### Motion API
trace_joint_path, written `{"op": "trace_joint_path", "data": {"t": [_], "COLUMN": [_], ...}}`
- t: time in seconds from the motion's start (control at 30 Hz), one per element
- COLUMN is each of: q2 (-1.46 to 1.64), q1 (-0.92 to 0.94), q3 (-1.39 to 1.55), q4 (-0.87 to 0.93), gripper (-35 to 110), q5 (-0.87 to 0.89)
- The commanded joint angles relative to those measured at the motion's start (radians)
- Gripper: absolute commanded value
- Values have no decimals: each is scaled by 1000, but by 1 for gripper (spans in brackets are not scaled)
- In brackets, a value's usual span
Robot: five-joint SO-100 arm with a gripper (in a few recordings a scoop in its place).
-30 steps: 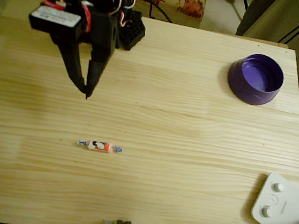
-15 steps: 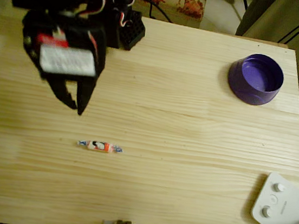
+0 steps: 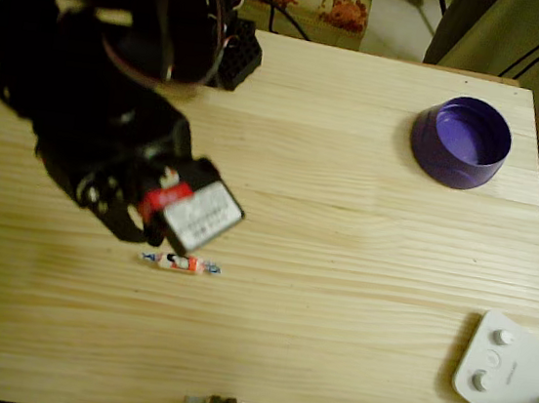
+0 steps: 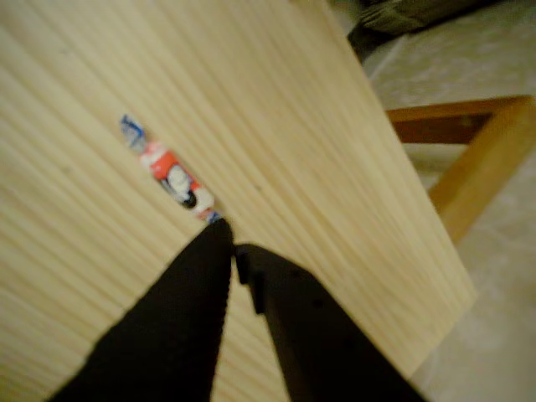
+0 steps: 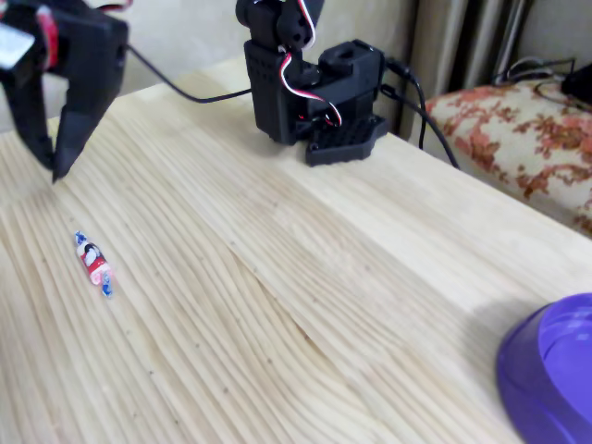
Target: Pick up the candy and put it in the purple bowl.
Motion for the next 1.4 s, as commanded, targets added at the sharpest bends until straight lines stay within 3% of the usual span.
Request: {"op": "trace_joint_path", "data": {"t": [0.0, 0.33, 0.57, 0.77, 1.37], "q2": [-57, -215, -239, -256, -511], "q1": [-20, -69, -74, -100, -132], "q3": [-150, -224, -264, -285, -403], "q4": [23, 209, 229, 238, 252], "gripper": [0, 8, 35, 44, 48], "q5": [-107, -302, -307, -308, -307]}}
